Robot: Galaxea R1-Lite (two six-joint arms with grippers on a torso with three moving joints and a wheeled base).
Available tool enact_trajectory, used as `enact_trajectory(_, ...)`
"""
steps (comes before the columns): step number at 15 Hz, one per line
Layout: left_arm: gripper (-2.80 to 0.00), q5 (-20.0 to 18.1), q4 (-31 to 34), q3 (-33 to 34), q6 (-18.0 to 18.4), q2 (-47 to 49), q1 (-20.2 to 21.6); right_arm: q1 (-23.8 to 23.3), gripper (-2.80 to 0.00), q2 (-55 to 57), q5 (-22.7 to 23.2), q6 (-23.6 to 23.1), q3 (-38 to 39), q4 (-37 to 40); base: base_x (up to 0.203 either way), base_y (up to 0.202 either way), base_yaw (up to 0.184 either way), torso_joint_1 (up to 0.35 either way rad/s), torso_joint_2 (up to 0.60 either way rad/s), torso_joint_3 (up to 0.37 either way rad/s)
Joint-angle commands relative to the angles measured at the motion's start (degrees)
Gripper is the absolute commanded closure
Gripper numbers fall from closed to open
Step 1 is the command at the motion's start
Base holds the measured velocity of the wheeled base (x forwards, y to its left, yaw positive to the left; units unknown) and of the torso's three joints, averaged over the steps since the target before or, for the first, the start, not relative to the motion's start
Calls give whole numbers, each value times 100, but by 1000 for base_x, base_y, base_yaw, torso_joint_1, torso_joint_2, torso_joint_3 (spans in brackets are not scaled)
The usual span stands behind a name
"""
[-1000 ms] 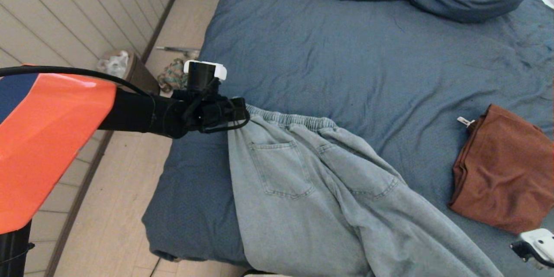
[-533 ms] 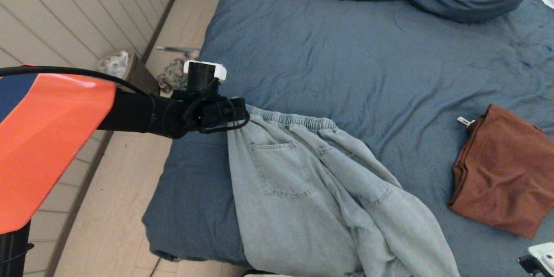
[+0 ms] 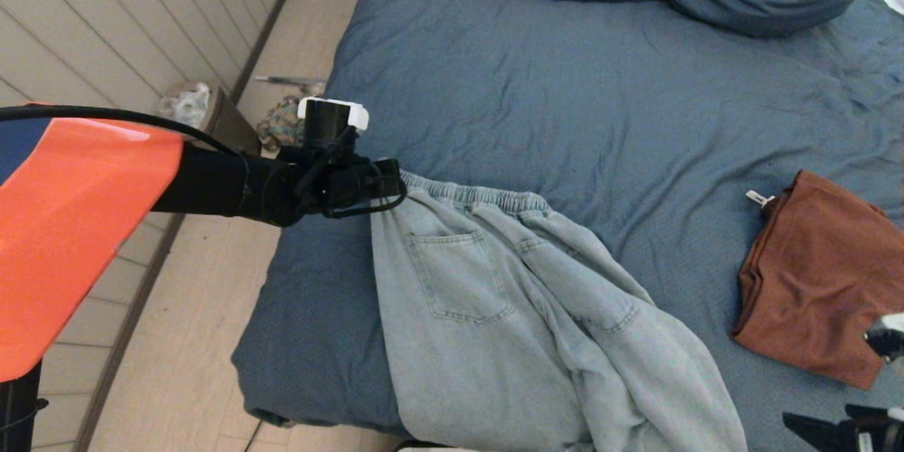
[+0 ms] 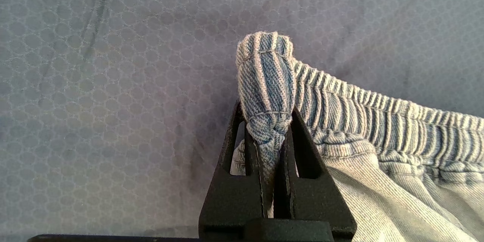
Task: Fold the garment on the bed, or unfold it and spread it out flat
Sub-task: Unford the blue shorts
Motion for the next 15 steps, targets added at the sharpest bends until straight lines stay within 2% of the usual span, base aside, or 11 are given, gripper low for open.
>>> enact_trajectory(1,0,4,-7,26,-14,-51,-29,69,0,1162,146,221,-845,-97,0,0,0,0,0,0)
enact_trajectory(4,0,4,-7,44,-14,-42,-65,511,0,2511,493,675,-2297,-492,0,0,0,0,0,0)
enact_trajectory(7,0,0,-16,80,-14,-42,-97,1066,0,3789,627,1406,-3691,-1245,0,0,0,0,0,0)
enact_trajectory(10,0,-4,-67,327,-14,-95,-279,1570,0,4827,638,1604,-4830,-1968,0,0,0,0,0,0)
enact_trajectory(13,0,-21,-87,989,-19,-374,-812,2089,0,5476,660,1650,-5670,-2157,0,0,0,0,0,0)
enact_trajectory(15,0,-22,-152,1553,-29,-614,-1179,2245,0,5752,675,1654,-6043,-2171,0,0,0,0,0,0)
